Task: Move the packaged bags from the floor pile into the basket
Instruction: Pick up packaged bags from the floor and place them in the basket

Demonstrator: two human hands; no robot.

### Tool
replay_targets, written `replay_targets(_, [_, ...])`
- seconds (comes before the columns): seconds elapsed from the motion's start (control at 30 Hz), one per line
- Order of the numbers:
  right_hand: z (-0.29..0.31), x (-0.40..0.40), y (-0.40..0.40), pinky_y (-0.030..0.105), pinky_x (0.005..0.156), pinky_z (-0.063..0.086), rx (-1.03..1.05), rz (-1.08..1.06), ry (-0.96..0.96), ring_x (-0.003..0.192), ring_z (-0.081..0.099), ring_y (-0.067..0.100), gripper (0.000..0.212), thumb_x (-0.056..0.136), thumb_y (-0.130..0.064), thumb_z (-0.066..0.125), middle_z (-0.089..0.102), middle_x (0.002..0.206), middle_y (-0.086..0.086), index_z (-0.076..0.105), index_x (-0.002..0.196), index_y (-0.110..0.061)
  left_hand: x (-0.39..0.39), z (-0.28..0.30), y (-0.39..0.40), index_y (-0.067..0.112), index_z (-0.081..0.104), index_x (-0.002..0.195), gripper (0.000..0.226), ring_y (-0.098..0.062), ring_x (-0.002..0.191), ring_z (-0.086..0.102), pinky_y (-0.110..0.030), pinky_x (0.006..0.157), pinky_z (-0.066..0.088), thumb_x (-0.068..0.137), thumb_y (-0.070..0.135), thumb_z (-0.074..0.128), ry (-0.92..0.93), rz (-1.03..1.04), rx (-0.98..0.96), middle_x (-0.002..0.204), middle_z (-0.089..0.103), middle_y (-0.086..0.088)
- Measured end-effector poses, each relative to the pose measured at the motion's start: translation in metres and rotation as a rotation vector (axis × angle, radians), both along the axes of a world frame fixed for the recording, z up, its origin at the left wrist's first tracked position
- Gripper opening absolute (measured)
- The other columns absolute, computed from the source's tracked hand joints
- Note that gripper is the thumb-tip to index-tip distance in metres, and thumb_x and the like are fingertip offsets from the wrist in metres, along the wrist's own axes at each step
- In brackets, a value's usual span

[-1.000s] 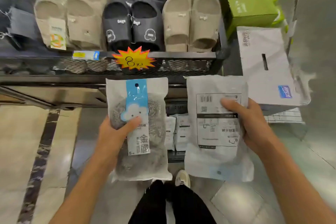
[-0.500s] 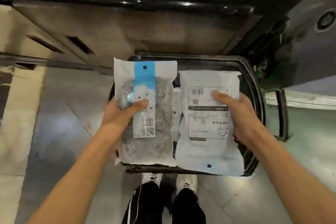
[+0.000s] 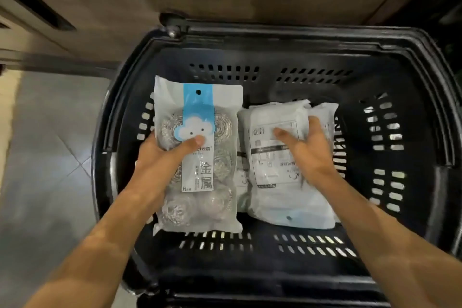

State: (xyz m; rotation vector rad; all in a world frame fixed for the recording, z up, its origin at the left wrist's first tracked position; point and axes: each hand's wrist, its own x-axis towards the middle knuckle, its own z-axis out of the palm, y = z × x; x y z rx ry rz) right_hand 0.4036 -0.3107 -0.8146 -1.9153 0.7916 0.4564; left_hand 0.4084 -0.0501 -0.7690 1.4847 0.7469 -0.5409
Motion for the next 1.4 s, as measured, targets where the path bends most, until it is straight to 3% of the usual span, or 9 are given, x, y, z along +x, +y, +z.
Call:
replay_targets(0.1, [-0.005, -0.010, 0.003, 0.048, 0.097, 0.051, -0.527, 0.215, -0.139, 0.118, 0.058, 0.032, 0.077, 0.085, -0.057, 0.075, 0.058, 0.130, 0.012, 0.047, 0.142, -0.013, -0.004, -0.013, -0.002, 0.012, 0.067, 0.129, 0.062, -0.025, 0.101, 0.078, -0.050, 0.092, 0.061, 0.071, 0.019, 0.088, 0.028, -0.015, 0.012, 0.110, 0.080, -0.007])
replay_targets(0.2, [0.000, -0.014, -0.004, 0.055, 0.097, 0.047, -0.757, 0.344, -0.224, 0.120, 0.054, 0.042, 0.079, 0.088, -0.049, 0.075, 0.051, 0.138, 0.024, 0.044, 0.147, -0.007, -0.004, -0.026, -0.004, 0.014, 0.065, 0.130, 0.064, -0.026, 0.102, 0.078, -0.052, 0.094, 0.060, 0.071, 0.020, 0.089, 0.066, -0.050, 0.032, 0.112, 0.080, -0.007])
replay_targets(0.3, [0.010, -0.015, -0.018, 0.058, 0.105, 0.042, -0.774, 0.466, -0.250, 0.131, 0.050, 0.045, 0.076, 0.091, -0.047, 0.071, 0.044, 0.152, 0.025, 0.043, 0.151, -0.010, 0.002, -0.039, -0.007, 0.014, 0.060, 0.133, 0.061, -0.024, 0.104, 0.077, -0.050, 0.094, 0.061, 0.079, 0.021, 0.088, 0.065, -0.128, 0.105, 0.116, 0.078, -0.007])
replay_targets(0.43, [0.028, -0.017, -0.031, 0.058, 0.113, 0.038, -0.778, 0.557, -0.343, 0.141, 0.045, 0.043, 0.079, 0.092, -0.057, 0.061, 0.040, 0.159, 0.024, 0.040, 0.153, -0.011, 0.008, -0.042, -0.010, 0.015, 0.042, 0.140, 0.079, -0.024, 0.119, 0.065, -0.040, 0.099, 0.054, 0.080, 0.038, 0.088, 0.011, -0.361, 0.523, 0.122, 0.068, -0.003])
replay_targets(0.57, [0.048, -0.016, -0.031, 0.060, 0.122, 0.028, -0.763, 0.611, -0.326, 0.153, 0.033, 0.038, 0.087, 0.093, -0.068, 0.042, 0.032, 0.166, 0.020, 0.035, 0.158, -0.011, 0.008, -0.018, -0.018, 0.007, 0.034, 0.154, 0.089, -0.035, 0.138, 0.045, -0.046, 0.116, 0.038, 0.084, 0.030, 0.084, -0.294, -0.689, 0.825, 0.146, 0.052, -0.018])
replay_targets(0.77, [0.115, -0.025, -0.016, 0.057, 0.128, 0.012, -0.759, 0.692, -0.333, 0.160, 0.015, 0.032, 0.093, 0.095, -0.075, 0.031, 0.017, 0.173, 0.015, 0.021, 0.164, -0.015, 0.006, 0.062, -0.033, 0.016, 0.015, 0.165, 0.079, -0.028, 0.161, 0.011, -0.043, 0.128, 0.006, 0.102, 0.056, 0.043, -0.549, -1.069, 1.009, 0.174, 0.013, -0.009])
replay_targets(1.0, [0.299, -0.048, 0.007, 0.054, 0.129, 0.005, -0.736, 0.780, -0.342, 0.161, 0.011, 0.029, 0.097, 0.091, -0.078, 0.025, 0.015, 0.174, 0.009, 0.018, 0.166, -0.017, -0.023, 0.261, -0.011, 0.017, 0.025, 0.164, 0.083, -0.030, 0.160, 0.016, -0.050, 0.127, 0.009, 0.099, 0.068, 0.029, -0.642, -0.995, 1.146, 0.172, 0.018, -0.012])
replay_targets(1.2, [0.505, -0.037, 0.071, 0.052, 0.126, 0.019, -0.713, 0.873, -0.555, 0.157, 0.028, 0.030, 0.094, 0.091, -0.077, 0.030, 0.026, 0.171, 0.008, 0.027, 0.164, -0.018, -0.066, 0.481, 0.070, 0.019, 0.034, 0.161, 0.082, -0.032, 0.155, 0.028, -0.057, 0.123, 0.027, 0.096, 0.070, 0.031, -0.624, -0.596, 1.236, 0.168, 0.032, -0.011])
replay_targets(1.4, [0.639, -0.022, 0.193, 0.051, 0.125, 0.024, -0.652, 1.047, -0.782, 0.154, 0.033, 0.030, 0.095, 0.090, -0.079, 0.027, 0.034, 0.168, 0.008, 0.033, 0.162, -0.018, -0.140, 0.603, 0.186, 0.019, 0.037, 0.159, 0.084, -0.036, 0.151, 0.036, -0.057, 0.121, 0.029, 0.095, 0.073, 0.028, -0.529, -0.169, 1.311, 0.166, 0.036, -0.013])
